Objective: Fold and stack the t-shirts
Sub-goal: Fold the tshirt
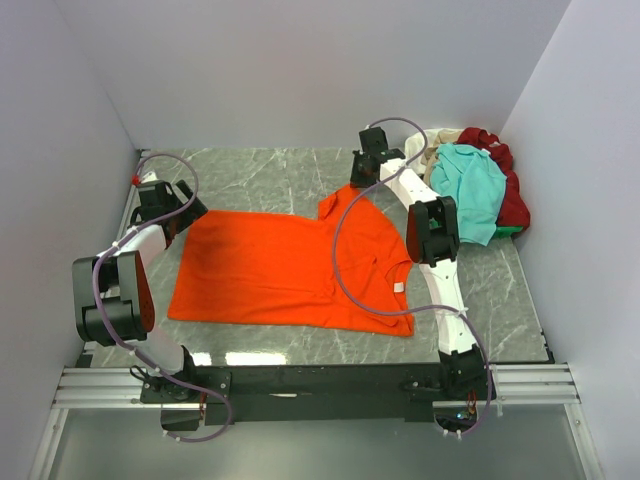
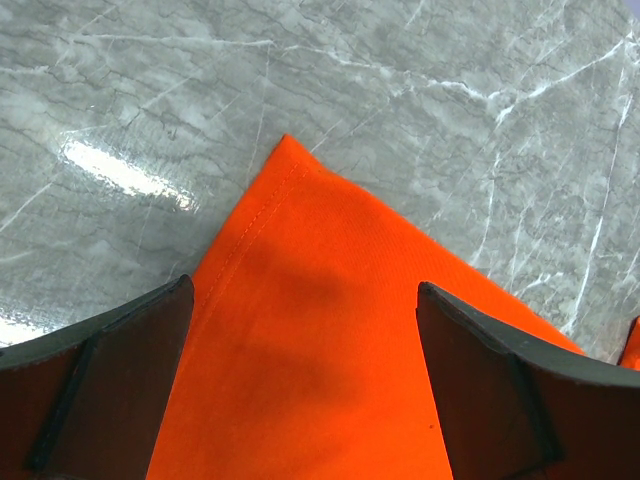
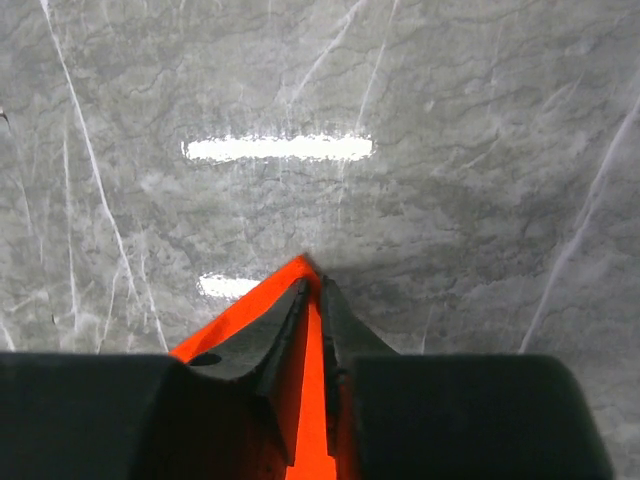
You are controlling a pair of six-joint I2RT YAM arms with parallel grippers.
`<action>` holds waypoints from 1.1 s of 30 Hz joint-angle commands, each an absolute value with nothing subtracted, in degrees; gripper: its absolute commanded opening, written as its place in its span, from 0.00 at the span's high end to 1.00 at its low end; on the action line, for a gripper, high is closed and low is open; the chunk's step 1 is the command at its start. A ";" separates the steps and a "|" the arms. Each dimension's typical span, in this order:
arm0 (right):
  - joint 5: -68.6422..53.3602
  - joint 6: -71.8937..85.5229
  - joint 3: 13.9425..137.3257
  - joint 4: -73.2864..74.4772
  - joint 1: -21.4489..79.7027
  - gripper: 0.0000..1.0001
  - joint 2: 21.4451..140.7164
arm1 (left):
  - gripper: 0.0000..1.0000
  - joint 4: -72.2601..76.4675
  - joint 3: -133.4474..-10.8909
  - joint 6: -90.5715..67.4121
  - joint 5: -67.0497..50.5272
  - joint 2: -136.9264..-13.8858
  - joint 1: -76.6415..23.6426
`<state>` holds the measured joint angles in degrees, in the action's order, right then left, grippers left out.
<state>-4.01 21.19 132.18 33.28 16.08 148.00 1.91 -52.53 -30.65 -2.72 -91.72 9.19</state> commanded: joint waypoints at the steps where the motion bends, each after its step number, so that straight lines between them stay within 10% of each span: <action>1: -5.45 21.53 131.76 31.91 15.73 0.89 146.87 | 0.00 3.08 -54.14 -29.71 -2.03 -91.23 9.49; 20: -5.89 24.61 107.40 15.91 13.80 1.00 130.25 | 0.02 -4.20 -63.18 -27.25 5.97 -97.81 9.05; 33: -8.70 24.87 105.91 14.85 13.71 1.00 130.17 | 0.42 -10.28 -77.52 -23.64 8.18 -110.39 7.56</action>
